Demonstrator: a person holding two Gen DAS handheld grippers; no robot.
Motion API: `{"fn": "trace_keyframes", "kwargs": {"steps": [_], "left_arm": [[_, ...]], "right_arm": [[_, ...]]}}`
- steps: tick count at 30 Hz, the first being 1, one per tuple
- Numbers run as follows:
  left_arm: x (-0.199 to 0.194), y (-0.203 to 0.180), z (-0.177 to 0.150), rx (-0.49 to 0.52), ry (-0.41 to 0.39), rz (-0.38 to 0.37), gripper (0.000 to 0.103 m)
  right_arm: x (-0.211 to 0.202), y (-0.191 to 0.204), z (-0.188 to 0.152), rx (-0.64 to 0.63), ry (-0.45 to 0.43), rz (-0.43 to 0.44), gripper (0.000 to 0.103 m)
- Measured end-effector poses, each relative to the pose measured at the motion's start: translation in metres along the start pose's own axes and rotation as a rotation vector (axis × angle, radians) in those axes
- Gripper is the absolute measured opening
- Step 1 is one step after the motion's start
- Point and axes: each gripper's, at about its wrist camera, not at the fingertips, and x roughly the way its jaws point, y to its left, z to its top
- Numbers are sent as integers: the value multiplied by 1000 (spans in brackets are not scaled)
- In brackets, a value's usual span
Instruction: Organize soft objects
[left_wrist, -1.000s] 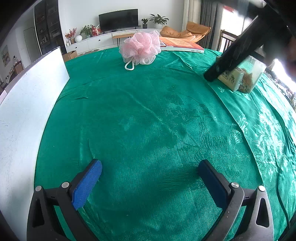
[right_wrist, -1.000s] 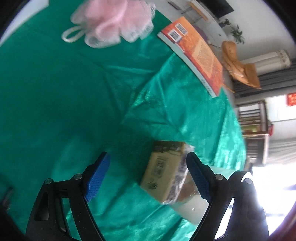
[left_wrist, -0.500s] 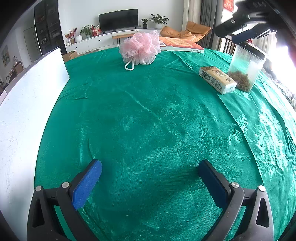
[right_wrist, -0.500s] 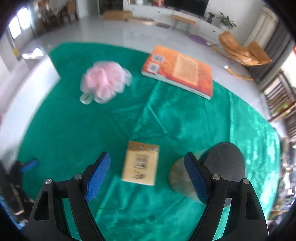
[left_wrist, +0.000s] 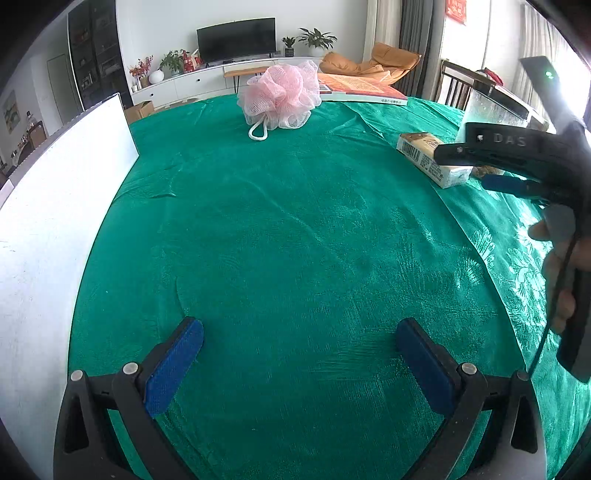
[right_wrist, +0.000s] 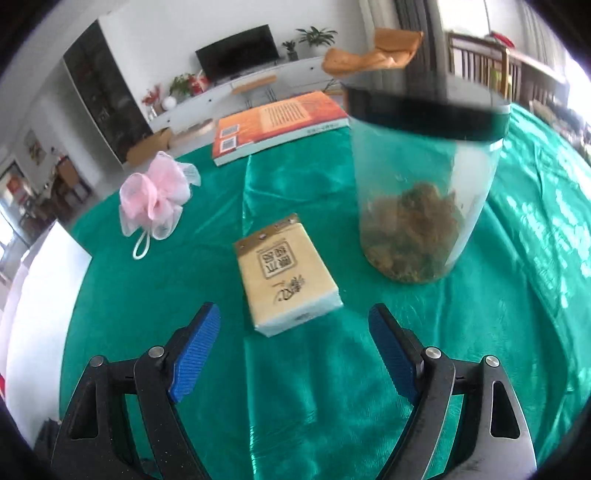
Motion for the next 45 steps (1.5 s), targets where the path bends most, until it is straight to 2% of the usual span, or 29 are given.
{"fn": "trace_keyframes", "kwargs": {"steps": [4,5,7,10,12,16,18,20,23,26,29,31,33,37,39,42,45], "left_arm": [[0,0,0,0,0,0,103],[0,0,0,0,0,-1,103],[0,0,0,0,0,0,103],[0,0,0,0,0,0,103],[0,0,0,0,0,1,103],[0,0,0,0,0,2,103],[1,0,0,1,0,4,103],[1,0,1,1,0,4,103],[1,-1,1,0,0,4,103],[1,0,1,1,2,3,103],[4,0,10,4,43,-12,103],[0,4,31,-26,23,-42,103],[-3,9,66,-41,-26,-43,103],[13,12,151,18,-73,5,103],[34,13,188,50,-84,57,103],[69,13,224,63,-69,83,103],[114,11,238,70,7,136,103]], "right_arm": [[20,6,10,-57,36,-26,84],[20,7,11,-74,16,-29,80],[18,7,9,-85,11,-23,59],[6,-3,-9,-47,23,5,58],[-15,-13,-31,-10,18,-24,58],[-69,-48,-86,106,-103,-225,59],[-78,-74,-89,202,-140,-294,59],[-81,-96,-81,249,-168,-324,63],[-84,-116,-77,287,-145,-268,67],[-109,-116,-101,292,-179,-217,74],[-125,-112,-126,267,-183,-232,78],[-125,-115,-133,274,-155,-220,78],[-121,-115,-132,275,-148,-213,79],[-113,-108,-127,240,-136,-239,79],[-112,-104,-127,228,-130,-245,81],[-113,-105,-126,227,-129,-243,81],[-121,-112,-127,268,-149,-189,81]]}}
